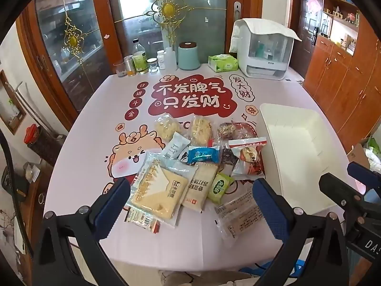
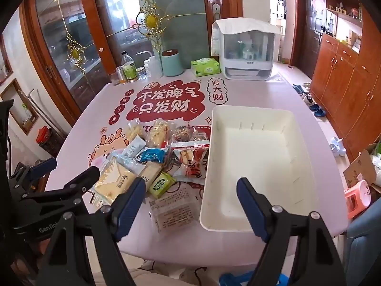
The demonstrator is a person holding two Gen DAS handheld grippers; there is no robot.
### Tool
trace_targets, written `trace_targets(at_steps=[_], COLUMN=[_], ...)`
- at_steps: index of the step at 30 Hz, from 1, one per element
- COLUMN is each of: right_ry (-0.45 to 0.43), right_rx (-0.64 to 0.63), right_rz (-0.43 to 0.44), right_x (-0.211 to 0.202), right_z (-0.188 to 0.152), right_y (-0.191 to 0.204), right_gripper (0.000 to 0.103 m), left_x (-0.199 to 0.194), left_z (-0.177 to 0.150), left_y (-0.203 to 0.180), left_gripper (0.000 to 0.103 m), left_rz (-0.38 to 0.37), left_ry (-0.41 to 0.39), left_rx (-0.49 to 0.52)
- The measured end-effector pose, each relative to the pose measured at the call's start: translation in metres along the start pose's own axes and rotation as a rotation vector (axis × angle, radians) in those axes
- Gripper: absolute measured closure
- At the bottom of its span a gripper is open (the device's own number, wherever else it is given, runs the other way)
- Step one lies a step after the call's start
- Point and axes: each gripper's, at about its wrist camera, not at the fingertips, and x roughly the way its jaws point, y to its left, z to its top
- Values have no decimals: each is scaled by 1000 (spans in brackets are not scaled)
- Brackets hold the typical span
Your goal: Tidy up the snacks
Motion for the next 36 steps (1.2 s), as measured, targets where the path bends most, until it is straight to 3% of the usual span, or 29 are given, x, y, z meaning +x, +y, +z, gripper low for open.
trace_targets(at_steps=[5,14,36], right_ry=[-1,41,50], right_rx=[-8,-2,-17], right_rz=[-25,12,26], right_x=[-9,6,11], right_z=[-3,0,2], right_y=[4,-6,-1], right_gripper=[23,23,24], left_x=[-1,0,9], left_z=[0,-15,-2], left_y=[1,5,-10], left_gripper=[1,1,1], left_rz=[-8,-14,-5], left_ry=[-2,7,31], left_rx=[0,9,31])
